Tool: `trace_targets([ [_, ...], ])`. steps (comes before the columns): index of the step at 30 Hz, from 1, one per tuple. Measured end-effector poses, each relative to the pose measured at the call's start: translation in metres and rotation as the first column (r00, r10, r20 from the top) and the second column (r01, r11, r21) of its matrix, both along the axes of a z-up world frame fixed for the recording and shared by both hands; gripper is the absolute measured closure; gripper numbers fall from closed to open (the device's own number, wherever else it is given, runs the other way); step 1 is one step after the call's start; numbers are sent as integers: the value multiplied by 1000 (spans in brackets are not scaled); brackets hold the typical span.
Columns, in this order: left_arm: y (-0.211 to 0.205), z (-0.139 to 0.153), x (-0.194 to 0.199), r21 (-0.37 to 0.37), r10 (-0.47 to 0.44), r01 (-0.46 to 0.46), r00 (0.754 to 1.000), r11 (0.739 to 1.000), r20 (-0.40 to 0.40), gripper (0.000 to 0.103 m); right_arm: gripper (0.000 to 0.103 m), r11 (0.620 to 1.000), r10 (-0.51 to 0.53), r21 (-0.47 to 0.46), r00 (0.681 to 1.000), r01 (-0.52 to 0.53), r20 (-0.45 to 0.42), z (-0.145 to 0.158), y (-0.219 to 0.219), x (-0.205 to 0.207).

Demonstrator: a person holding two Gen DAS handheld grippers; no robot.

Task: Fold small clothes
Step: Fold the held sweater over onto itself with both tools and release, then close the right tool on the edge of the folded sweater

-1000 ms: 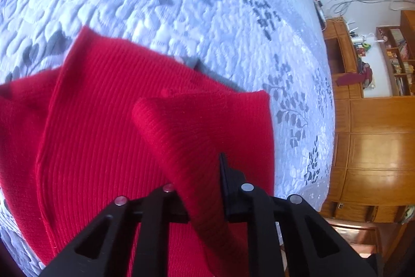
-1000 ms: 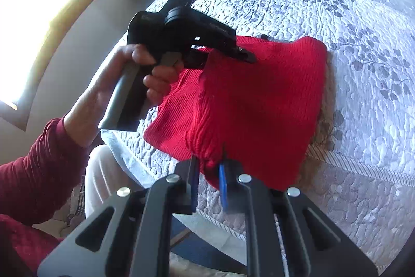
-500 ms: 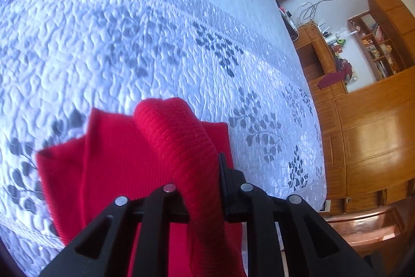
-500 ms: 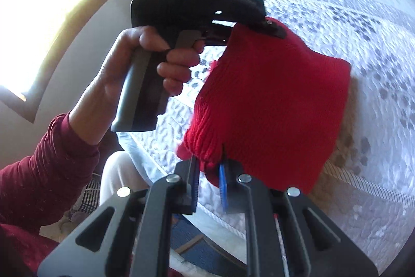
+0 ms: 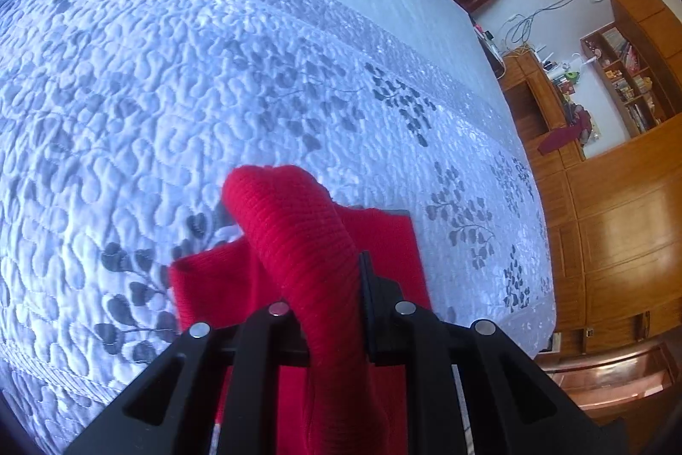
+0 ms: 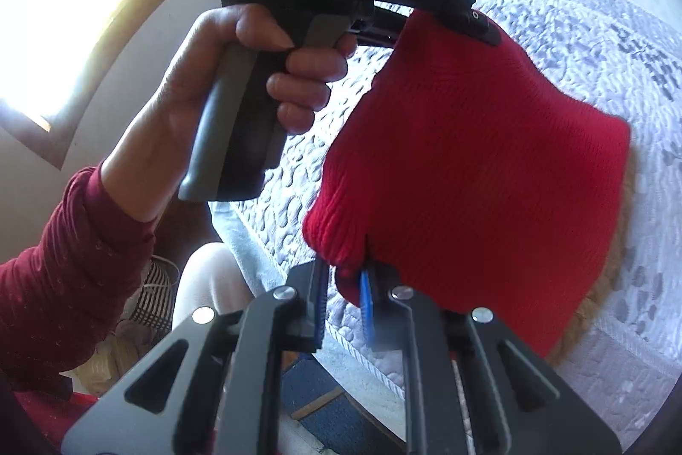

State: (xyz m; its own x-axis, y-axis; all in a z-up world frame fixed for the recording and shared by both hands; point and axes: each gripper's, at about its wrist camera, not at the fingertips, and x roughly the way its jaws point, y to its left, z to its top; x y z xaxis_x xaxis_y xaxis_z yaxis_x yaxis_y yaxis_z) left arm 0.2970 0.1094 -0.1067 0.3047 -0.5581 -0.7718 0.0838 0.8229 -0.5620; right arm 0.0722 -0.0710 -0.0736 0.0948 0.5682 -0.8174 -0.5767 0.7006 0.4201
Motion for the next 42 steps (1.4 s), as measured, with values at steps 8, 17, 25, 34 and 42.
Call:
trace_targets([
  [8,27,-33,-2,2,25,-25,999,1000,-40,88,91,998,32,-59,998,-35,-47,-35,22,1],
  [17,35,-65,-9,31,45,-43,998,999,-45,87,91,986,43,-159,996,-56,-79,-72,42,2],
  [25,39,-73,-15,52,70,-69,997,996,-23,80,83,988,20,-152,993,-38,-118,-93,40,1],
  [34,52,-21,-70,209,65,-79,995,975,72,62,55,990,-136,-55,985,131,-106,-43,-52,-17],
  [42,26,-38,-146,228,33,-38,999,973,27,59,53,914,-405,-107,887,390,-223,-72,-131,-17],
])
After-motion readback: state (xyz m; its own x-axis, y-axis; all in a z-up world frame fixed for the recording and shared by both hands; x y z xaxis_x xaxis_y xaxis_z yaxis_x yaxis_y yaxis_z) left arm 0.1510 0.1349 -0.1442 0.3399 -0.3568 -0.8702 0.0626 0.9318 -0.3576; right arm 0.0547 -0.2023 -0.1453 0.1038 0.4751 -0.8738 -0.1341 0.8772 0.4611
